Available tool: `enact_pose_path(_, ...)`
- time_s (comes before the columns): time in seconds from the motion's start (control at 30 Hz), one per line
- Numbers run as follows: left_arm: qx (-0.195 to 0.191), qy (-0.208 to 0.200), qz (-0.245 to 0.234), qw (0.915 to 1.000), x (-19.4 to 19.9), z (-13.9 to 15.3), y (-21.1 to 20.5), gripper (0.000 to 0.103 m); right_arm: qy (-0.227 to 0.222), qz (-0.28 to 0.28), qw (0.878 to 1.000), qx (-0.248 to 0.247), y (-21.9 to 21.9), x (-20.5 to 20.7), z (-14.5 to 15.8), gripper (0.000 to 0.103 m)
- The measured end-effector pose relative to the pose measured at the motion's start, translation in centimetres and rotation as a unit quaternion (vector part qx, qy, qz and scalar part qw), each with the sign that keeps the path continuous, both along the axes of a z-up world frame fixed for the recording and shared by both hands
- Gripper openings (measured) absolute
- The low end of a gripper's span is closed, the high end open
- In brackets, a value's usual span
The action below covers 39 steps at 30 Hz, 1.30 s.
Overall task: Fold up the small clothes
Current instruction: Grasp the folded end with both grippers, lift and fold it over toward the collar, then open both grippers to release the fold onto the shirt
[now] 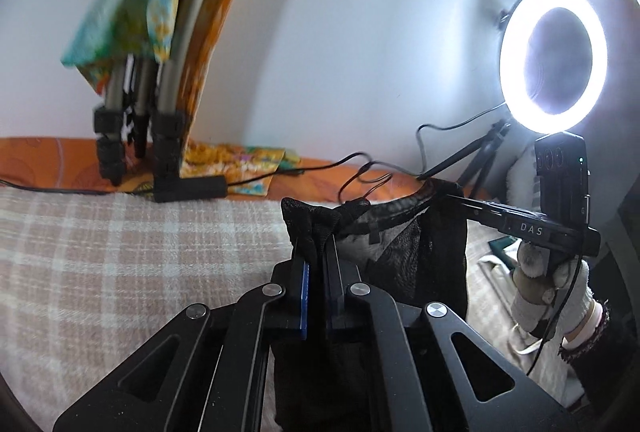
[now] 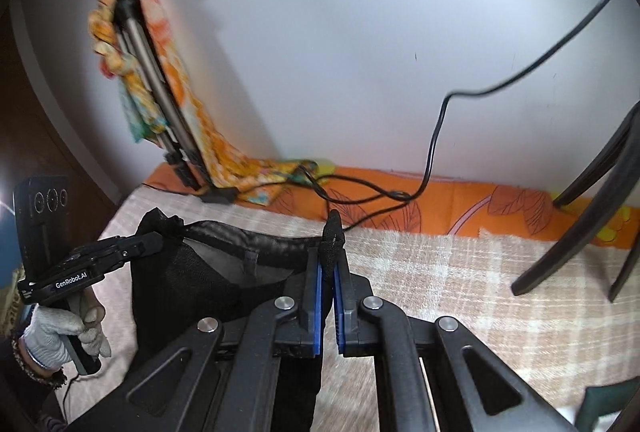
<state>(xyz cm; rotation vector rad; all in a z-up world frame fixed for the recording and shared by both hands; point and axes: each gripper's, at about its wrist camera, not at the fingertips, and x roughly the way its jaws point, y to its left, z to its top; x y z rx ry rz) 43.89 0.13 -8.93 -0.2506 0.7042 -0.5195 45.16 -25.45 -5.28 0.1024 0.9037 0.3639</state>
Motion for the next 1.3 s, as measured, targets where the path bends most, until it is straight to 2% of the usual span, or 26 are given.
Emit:
enact_pose_path(0.3,0.006,-0.025,-0.008,0.9996,-6.3,3.6,-0.7,0.003,-0.026,0.01,1.0,0.014,0.0,-6.5,5.0,0.003)
enact_pose_path(0.7,0.026,-0.04,-0.027,0.9985,-16.0,4.8,-1.7,0.003,-0.041,0.029,0.999,0.001,0.1,-16.7,7.4,0.003)
enact_pose_path(0.8,0.033,-0.043,-0.03,0.9981,-18.5,4.3,-1.7,0.003,-0.047,0.031,0.998,-0.007,0.5,-19.4,7.4,0.003)
enact_pose_path(0.93,0.072,-0.051,-0.051,0.9947,-22.2,2.9,-2.5,0.003,-0.052,0.044,0.998,-0.011,1.4,-23.3,6.6,0.003)
enact_pose_path(1.13,0.098,-0.017,-0.067,0.9927,-25.2,-0.5,-2.8,0.003,-0.039,0.067,0.996,-0.049,2.9,-28.0,3.1,0.003)
enact_pose_path(1.3,0.11,-0.013,-0.084,0.9903,-26.7,-2.2,-2.6,0.003,-0.048,0.09,0.99,-0.098,4.0,-30.6,1.5,0.003)
